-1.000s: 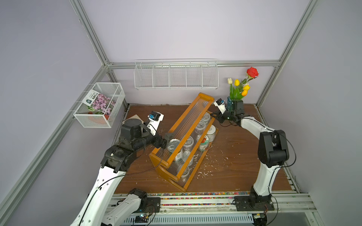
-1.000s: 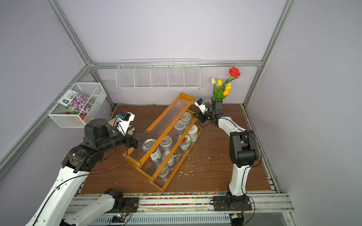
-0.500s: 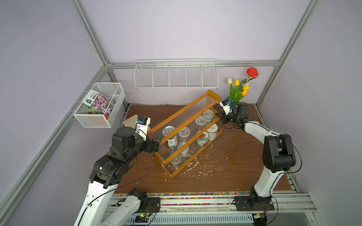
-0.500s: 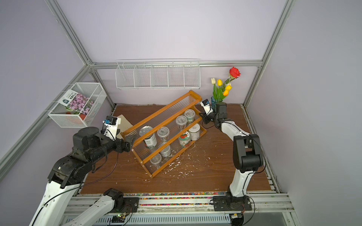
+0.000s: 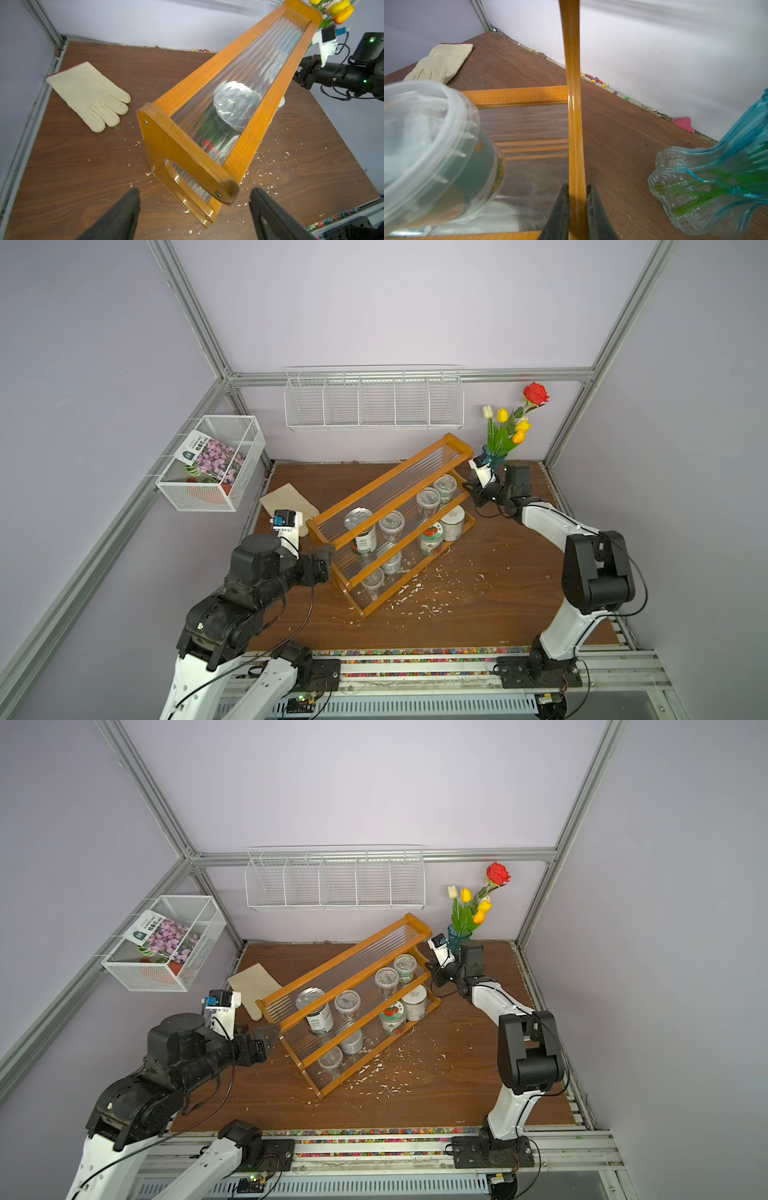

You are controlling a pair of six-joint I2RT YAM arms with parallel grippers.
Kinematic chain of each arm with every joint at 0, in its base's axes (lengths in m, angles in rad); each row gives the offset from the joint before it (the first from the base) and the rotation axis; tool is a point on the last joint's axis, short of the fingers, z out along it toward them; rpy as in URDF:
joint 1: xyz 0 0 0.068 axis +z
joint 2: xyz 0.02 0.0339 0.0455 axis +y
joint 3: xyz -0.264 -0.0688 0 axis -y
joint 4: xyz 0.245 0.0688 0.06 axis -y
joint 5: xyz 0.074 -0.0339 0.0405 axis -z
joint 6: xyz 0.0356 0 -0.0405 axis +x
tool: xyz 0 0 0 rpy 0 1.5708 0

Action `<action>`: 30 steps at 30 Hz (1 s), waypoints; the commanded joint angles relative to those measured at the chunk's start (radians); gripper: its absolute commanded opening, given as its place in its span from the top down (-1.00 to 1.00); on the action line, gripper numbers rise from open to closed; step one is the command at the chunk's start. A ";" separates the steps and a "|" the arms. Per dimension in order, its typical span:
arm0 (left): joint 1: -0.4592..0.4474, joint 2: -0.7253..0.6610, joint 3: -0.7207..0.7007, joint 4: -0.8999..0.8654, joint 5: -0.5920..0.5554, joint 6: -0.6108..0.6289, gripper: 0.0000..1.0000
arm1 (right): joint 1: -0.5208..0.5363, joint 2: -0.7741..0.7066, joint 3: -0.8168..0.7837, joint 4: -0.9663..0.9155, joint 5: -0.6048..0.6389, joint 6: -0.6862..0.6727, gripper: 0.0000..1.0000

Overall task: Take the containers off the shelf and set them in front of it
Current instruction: Adjust the shelf at the center of the board.

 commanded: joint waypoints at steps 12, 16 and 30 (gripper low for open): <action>-0.004 -0.122 -0.255 0.067 0.114 -0.282 -0.47 | -0.038 -0.070 -0.034 0.015 0.188 0.061 1.00; -0.010 -0.138 -0.324 0.123 0.109 -0.355 -0.44 | -0.037 -0.086 -0.050 0.015 0.199 0.055 1.00; -0.079 -0.126 -0.500 0.304 0.011 -0.487 0.13 | -0.036 -0.104 -0.082 0.039 0.209 0.084 1.00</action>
